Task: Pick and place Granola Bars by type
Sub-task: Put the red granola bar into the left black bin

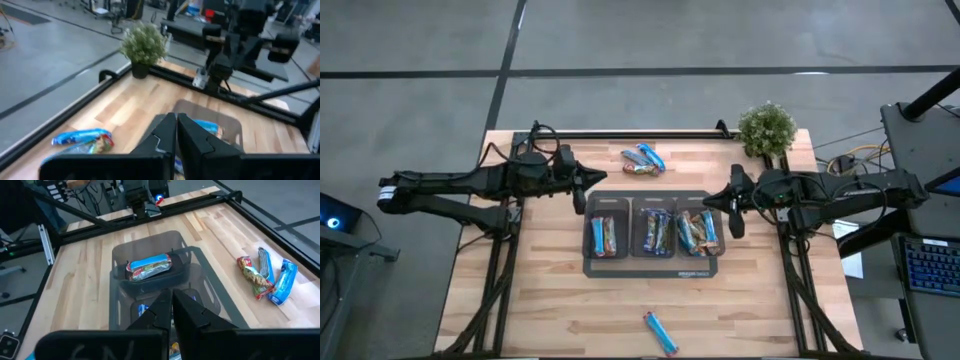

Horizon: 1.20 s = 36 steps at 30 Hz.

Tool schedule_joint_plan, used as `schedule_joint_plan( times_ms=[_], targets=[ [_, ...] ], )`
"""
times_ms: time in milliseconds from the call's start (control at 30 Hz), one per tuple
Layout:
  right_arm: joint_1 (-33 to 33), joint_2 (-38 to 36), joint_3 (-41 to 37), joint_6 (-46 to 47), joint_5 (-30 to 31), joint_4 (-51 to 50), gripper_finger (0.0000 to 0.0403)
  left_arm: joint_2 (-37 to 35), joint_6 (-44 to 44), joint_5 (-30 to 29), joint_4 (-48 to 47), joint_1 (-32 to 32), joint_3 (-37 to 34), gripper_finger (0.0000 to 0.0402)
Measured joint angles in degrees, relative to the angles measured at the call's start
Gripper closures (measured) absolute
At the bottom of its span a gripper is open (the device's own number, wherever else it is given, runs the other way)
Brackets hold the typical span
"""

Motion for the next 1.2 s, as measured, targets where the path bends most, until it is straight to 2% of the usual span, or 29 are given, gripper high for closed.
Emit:
schedule_joint_plan(
  times_ms=[233,367,667,967,1200],
  targets=[
    [-0.02,0.11,0.00,-1.15,0.15,0.19,0.0394,0.00,-1.61,-0.20,1.64,4.98,0.04,0.0401],
    [-0.02,0.12,0.00,-0.97,0.15,0.21,0.0394,0.00,-3.21,0.81,1.94,7.76,0.04,0.0384],
    [-0.02,0.37,0.00,1.97,0.15,0.08,0.0394,0.00,-3.37,1.13,2.64,10.13,0.04,0.0297],
    [-0.02,0.43,0.00,2.02,0.15,0.12,0.0394,0.18,-8.19,2.43,3.39,12.19,0.04,0.0205],
    [-0.02,0.44,0.00,2.02,0.15,0.12,0.0394,3.40,-7.58,5.21,1.50,12.43,2.00,0.0165]
  ],
)
